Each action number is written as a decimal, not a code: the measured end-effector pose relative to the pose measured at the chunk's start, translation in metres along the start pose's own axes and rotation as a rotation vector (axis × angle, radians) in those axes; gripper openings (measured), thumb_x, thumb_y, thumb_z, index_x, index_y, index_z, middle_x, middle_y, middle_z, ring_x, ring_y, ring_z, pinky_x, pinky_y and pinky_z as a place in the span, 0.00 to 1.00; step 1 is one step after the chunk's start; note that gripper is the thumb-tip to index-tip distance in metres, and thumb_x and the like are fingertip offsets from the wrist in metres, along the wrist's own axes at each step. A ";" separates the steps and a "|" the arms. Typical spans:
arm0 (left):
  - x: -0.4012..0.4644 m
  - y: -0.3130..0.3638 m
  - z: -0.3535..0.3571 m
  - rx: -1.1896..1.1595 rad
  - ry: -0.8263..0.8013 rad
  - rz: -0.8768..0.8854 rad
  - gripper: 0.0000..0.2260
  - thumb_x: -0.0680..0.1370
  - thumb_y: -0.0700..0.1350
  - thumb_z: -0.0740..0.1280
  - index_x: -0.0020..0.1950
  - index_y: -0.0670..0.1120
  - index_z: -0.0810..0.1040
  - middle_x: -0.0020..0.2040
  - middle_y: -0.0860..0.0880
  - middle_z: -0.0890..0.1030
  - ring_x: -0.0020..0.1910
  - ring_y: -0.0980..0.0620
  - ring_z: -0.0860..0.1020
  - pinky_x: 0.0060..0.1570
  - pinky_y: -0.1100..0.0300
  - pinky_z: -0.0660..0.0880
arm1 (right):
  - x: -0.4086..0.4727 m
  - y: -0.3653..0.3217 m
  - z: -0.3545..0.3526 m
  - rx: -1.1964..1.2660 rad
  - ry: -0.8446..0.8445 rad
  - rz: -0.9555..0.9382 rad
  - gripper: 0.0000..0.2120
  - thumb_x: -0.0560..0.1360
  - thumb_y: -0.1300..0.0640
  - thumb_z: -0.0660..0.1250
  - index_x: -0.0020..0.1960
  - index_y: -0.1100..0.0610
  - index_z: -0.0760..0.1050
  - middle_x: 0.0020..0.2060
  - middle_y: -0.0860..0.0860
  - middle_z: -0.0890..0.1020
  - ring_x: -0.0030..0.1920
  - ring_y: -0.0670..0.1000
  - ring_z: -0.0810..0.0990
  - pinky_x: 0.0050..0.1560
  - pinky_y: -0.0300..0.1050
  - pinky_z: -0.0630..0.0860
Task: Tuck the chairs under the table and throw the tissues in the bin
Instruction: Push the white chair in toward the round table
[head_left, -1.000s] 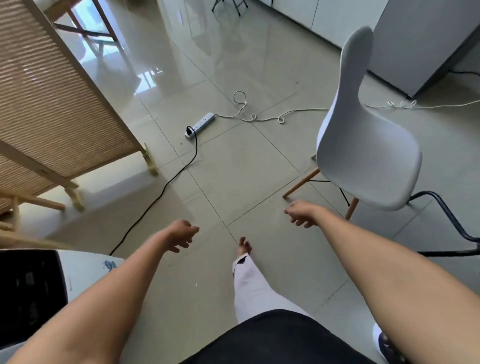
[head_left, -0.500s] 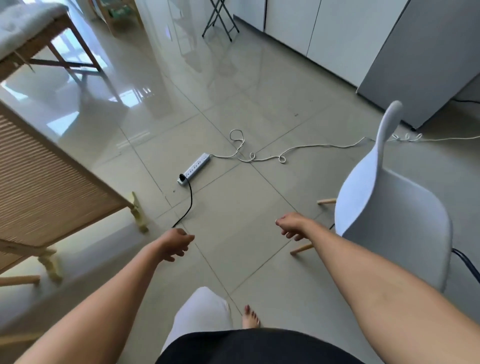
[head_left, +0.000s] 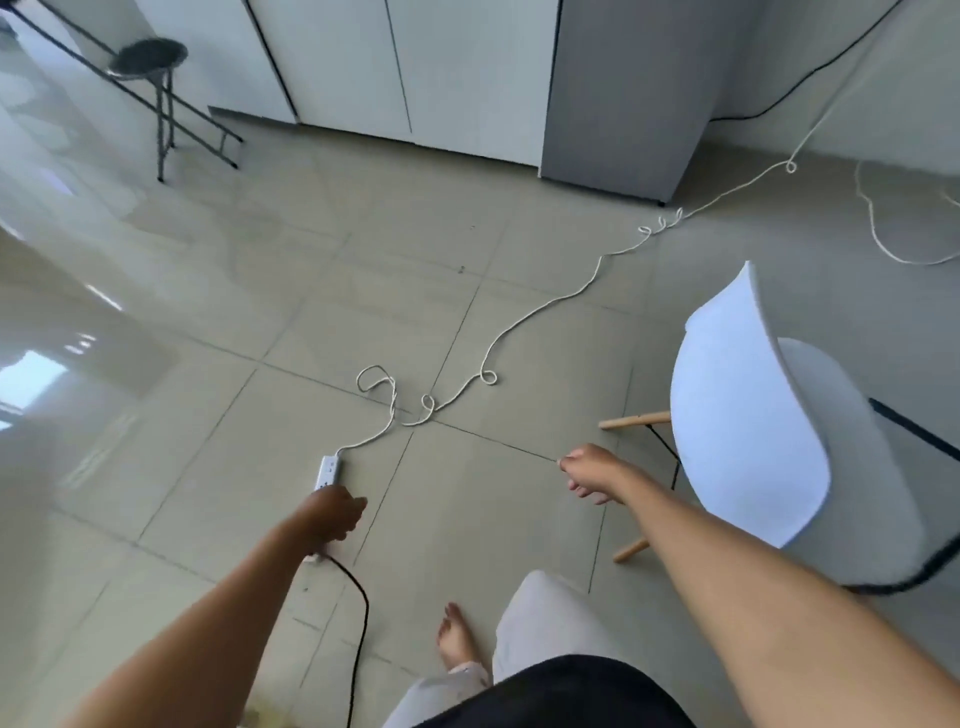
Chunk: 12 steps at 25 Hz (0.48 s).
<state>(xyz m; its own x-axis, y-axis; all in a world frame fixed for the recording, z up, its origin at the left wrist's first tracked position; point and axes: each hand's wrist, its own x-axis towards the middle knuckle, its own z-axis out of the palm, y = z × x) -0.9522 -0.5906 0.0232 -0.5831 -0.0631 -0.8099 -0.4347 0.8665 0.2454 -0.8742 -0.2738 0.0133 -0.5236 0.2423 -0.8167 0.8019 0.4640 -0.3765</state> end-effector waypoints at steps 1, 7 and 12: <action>0.013 0.020 -0.011 0.055 -0.008 0.023 0.15 0.81 0.45 0.58 0.36 0.43 0.71 0.34 0.48 0.74 0.31 0.50 0.72 0.33 0.61 0.67 | 0.005 -0.002 -0.004 0.060 0.010 0.022 0.10 0.78 0.53 0.54 0.56 0.53 0.71 0.44 0.53 0.76 0.41 0.52 0.73 0.45 0.44 0.68; 0.087 0.165 -0.042 0.697 -0.013 0.379 0.17 0.81 0.48 0.56 0.57 0.37 0.76 0.61 0.38 0.79 0.60 0.39 0.78 0.45 0.54 0.76 | 0.055 0.001 -0.054 0.236 0.250 0.098 0.15 0.77 0.61 0.53 0.31 0.55 0.63 0.31 0.52 0.70 0.32 0.51 0.67 0.30 0.41 0.60; 0.120 0.276 -0.030 1.002 -0.056 0.648 0.14 0.80 0.49 0.58 0.55 0.41 0.77 0.61 0.42 0.79 0.62 0.45 0.76 0.60 0.60 0.71 | 0.055 0.016 -0.083 0.352 0.345 0.228 0.13 0.77 0.59 0.54 0.35 0.55 0.69 0.34 0.51 0.73 0.43 0.54 0.72 0.35 0.42 0.66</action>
<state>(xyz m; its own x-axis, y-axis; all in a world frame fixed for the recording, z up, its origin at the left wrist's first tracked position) -1.1625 -0.3739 0.0094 -0.4551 0.5281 -0.7170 0.6724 0.7317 0.1122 -0.9137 -0.1820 -0.0010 -0.3420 0.5966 -0.7261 0.9229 0.0677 -0.3791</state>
